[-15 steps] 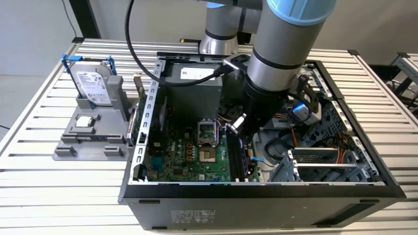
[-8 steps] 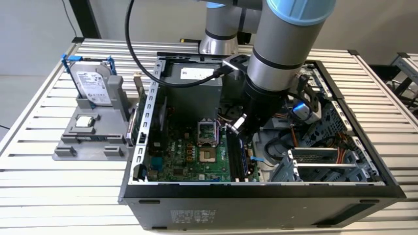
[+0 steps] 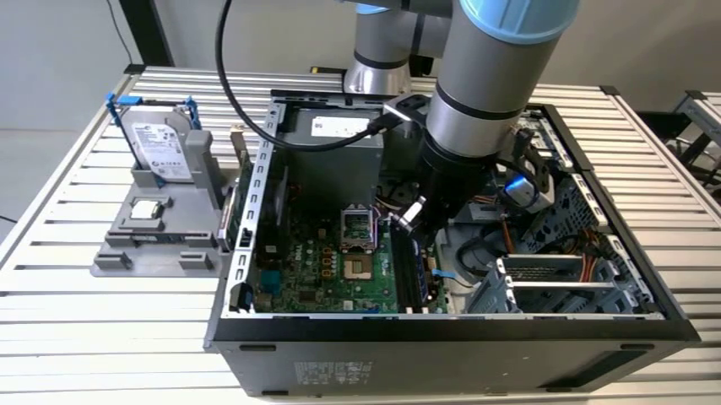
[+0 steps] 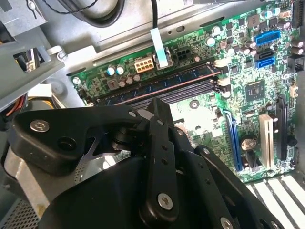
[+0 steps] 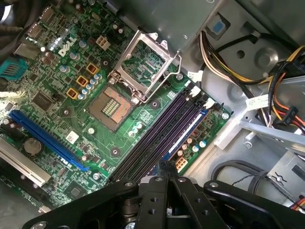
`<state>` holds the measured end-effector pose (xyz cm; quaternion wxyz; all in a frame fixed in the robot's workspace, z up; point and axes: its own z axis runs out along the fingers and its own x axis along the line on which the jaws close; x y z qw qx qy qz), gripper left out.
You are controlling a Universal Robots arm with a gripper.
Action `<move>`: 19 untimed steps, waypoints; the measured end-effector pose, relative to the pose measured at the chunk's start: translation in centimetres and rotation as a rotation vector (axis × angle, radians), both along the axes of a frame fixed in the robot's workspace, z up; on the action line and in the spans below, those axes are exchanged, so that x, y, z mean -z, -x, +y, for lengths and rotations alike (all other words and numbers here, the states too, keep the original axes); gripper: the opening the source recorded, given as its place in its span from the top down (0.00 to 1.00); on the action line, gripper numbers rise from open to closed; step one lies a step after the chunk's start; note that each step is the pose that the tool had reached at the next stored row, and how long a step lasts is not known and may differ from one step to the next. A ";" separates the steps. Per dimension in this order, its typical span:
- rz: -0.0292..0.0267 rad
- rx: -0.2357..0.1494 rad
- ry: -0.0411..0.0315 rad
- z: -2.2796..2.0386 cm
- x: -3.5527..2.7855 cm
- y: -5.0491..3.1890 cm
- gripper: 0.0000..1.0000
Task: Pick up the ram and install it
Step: 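Press down the ram until it locks into place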
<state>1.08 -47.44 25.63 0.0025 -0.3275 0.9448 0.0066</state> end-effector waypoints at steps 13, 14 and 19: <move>-0.0016 -0.153 0.0000 0.03 0.00 0.00 1.00; -0.0018 -0.165 0.0000 0.03 0.00 0.00 1.00; -0.0025 -0.224 0.0000 0.05 0.00 -0.01 1.00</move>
